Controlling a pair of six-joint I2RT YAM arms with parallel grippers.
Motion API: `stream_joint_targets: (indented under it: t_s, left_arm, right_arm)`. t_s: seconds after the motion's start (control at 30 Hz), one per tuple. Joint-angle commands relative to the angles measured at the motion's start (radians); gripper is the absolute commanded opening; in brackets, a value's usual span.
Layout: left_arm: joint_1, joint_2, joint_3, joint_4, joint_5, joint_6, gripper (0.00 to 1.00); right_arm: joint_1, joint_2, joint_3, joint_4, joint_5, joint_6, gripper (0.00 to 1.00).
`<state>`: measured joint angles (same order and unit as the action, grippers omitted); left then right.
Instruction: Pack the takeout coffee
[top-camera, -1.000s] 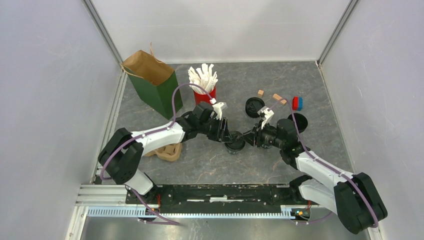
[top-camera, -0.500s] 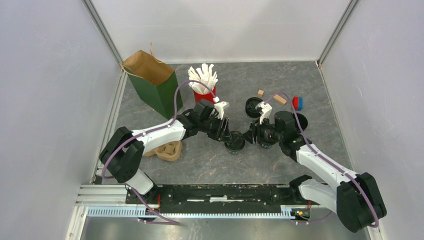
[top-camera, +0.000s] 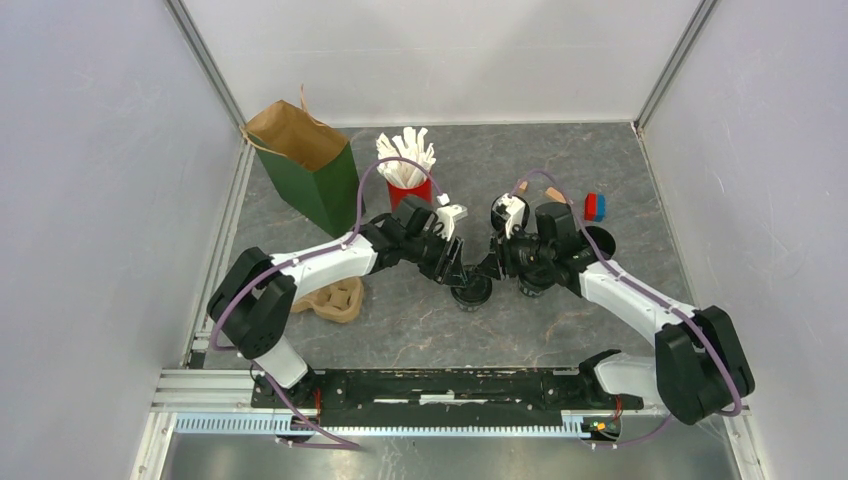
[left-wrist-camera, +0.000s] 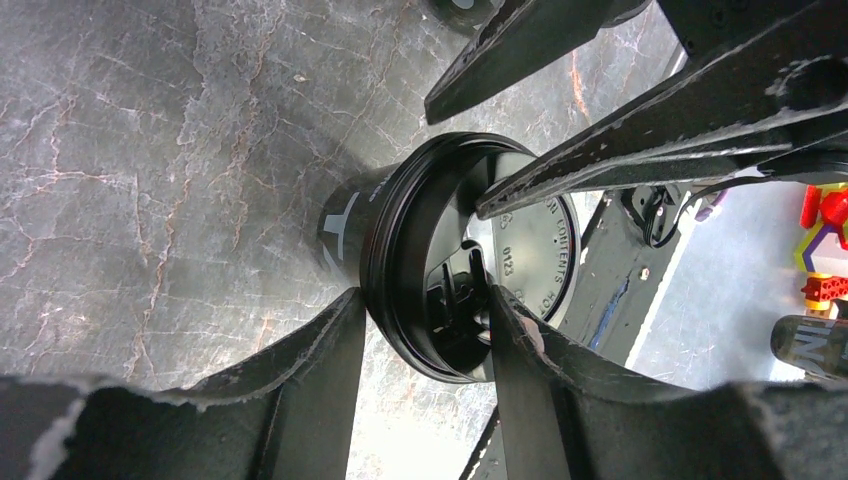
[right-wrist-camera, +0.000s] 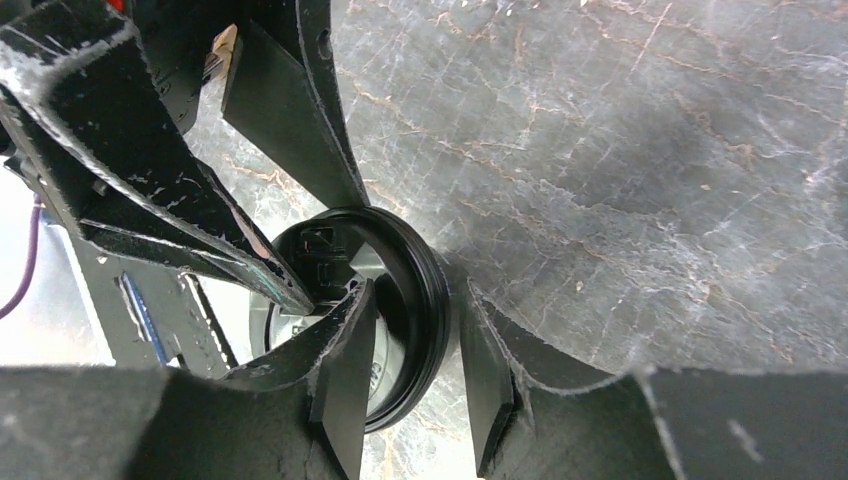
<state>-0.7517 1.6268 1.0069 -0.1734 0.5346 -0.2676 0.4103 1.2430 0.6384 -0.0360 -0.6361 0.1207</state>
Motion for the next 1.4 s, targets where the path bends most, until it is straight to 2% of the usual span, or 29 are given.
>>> stream_joint_targets:
  t_s: [0.0, 0.2, 0.33, 0.47, 0.6, 0.7, 0.8, 0.9, 1.03, 1.17, 1.3, 1.37]
  left_arm:
    - [-0.001, 0.032, -0.008, -0.051, -0.021, 0.08, 0.54]
    - [-0.001, 0.028, -0.059, -0.034, -0.074, 0.053, 0.53]
    - [-0.001, 0.026, -0.155, 0.051, -0.096, 0.001, 0.52]
    - [-0.001, 0.015, -0.211, 0.119, -0.086, -0.047, 0.52]
    - [-0.001, -0.044, -0.186, 0.112, -0.084, -0.078, 0.57]
    - [-0.001, -0.089, -0.117, 0.073, -0.103, -0.094, 0.7]
    - [0.005, -0.116, -0.05, 0.04, -0.108, -0.108, 0.76]
    - [0.016, -0.143, -0.015, 0.036, -0.105, -0.137, 0.81]
    - [0.039, -0.178, -0.02, 0.046, -0.085, -0.169, 0.82]
    - [0.049, -0.214, -0.059, 0.038, -0.083, -0.176, 0.81]
    - [0.054, -0.254, -0.105, -0.006, -0.139, -0.21, 0.7]
    - [0.054, -0.278, -0.142, 0.007, -0.158, -0.246, 0.65]
  right_arm:
    - [-0.003, 0.035, 0.023, 0.018, -0.017, -0.011, 0.4]
    - [-0.023, 0.035, -0.098, 0.081, 0.044, 0.037, 0.34]
    - [-0.037, 0.018, -0.234, 0.156, 0.08, 0.069, 0.32]
    - [-0.04, 0.016, -0.274, 0.187, 0.063, 0.069, 0.32]
    - [-0.038, -0.012, -0.194, 0.133, 0.044, 0.044, 0.39]
    - [-0.038, -0.034, -0.096, 0.066, 0.048, 0.029, 0.47]
    - [-0.037, -0.059, -0.026, 0.001, 0.076, 0.025, 0.54]
    - [-0.038, -0.078, 0.013, -0.045, 0.096, 0.029, 0.57]
    - [-0.037, -0.11, 0.03, -0.084, 0.108, 0.029, 0.58]
    - [-0.036, -0.136, 0.047, -0.114, 0.105, 0.032, 0.48]
    - [0.004, -0.169, 0.037, -0.083, 0.076, 0.065, 0.34]
    - [0.039, -0.171, 0.028, -0.07, 0.076, 0.078, 0.31]
